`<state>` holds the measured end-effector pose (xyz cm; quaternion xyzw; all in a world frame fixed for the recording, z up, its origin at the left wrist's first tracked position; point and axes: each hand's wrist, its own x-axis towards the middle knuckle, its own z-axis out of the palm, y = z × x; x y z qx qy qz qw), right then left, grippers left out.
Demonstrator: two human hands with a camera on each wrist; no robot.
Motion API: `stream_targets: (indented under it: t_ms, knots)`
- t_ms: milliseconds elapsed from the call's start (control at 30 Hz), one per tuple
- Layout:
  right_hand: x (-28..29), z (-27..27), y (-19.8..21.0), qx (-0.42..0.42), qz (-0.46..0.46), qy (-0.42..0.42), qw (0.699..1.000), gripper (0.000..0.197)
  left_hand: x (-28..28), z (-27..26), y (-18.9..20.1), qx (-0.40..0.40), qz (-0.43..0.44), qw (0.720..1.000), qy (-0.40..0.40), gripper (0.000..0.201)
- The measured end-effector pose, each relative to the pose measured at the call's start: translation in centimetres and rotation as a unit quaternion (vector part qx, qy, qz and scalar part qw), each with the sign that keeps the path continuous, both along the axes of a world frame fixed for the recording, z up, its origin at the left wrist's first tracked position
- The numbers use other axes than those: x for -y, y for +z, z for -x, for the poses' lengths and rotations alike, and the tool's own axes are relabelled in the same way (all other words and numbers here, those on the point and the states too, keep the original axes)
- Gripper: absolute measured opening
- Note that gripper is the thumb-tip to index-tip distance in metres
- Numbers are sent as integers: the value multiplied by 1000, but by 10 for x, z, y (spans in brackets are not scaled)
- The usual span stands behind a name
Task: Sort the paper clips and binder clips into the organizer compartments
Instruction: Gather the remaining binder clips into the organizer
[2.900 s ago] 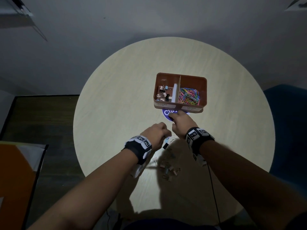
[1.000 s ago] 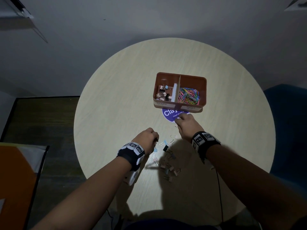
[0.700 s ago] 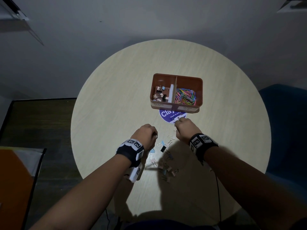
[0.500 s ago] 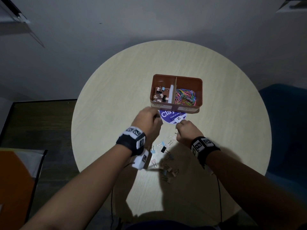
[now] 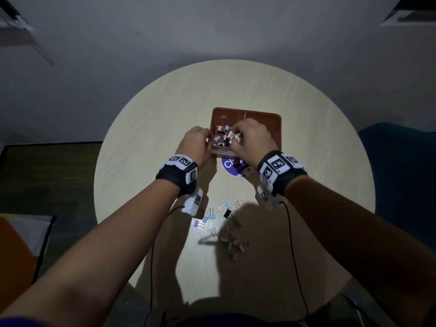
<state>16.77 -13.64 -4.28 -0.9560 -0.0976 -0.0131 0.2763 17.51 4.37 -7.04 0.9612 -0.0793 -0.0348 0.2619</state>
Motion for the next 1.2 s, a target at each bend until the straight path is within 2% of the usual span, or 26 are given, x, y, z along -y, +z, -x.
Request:
stream_targets:
  t_ms: [100,233,333,433,533,633,767,867,1033,1100,1200]
  knots:
    - [-5,-10,-9,4,2,14,1000,32,-15,24,-11,-40,-11,999,5,18]
    - [-3,15,-32,-7,-5,30,1000,17,-29,65,-34,-154,-25,987,-31,16]
    - [4,47,-55,-79,17,70,994,19,-35,94,-56,-227,-69,966,-101,20]
    - [16,74,-77,-185,60,111,974,31,-39,114,-73,-247,-107,950,-159,45]
    - [27,93,-92,-244,92,128,957,41,-37,128,-81,-224,-110,956,-150,46]
    - [28,104,-98,-244,105,123,956,38,-31,133,-84,-198,-114,964,-139,37]
    - [27,111,-98,-246,122,96,957,31,-17,136,-85,-161,-137,966,-151,36]
    - [27,114,-98,-249,102,60,961,30,-7,138,-85,-141,-143,966,-161,28]
    - [16,127,-93,-258,46,54,964,38,-7,141,-89,-138,-121,973,-143,27]
    - [11,130,-95,-266,51,72,960,43,-8,141,-87,-146,-106,975,-131,25]
    - [6,131,-101,-269,75,86,956,40,-12,142,-82,-160,-77,980,-95,22]
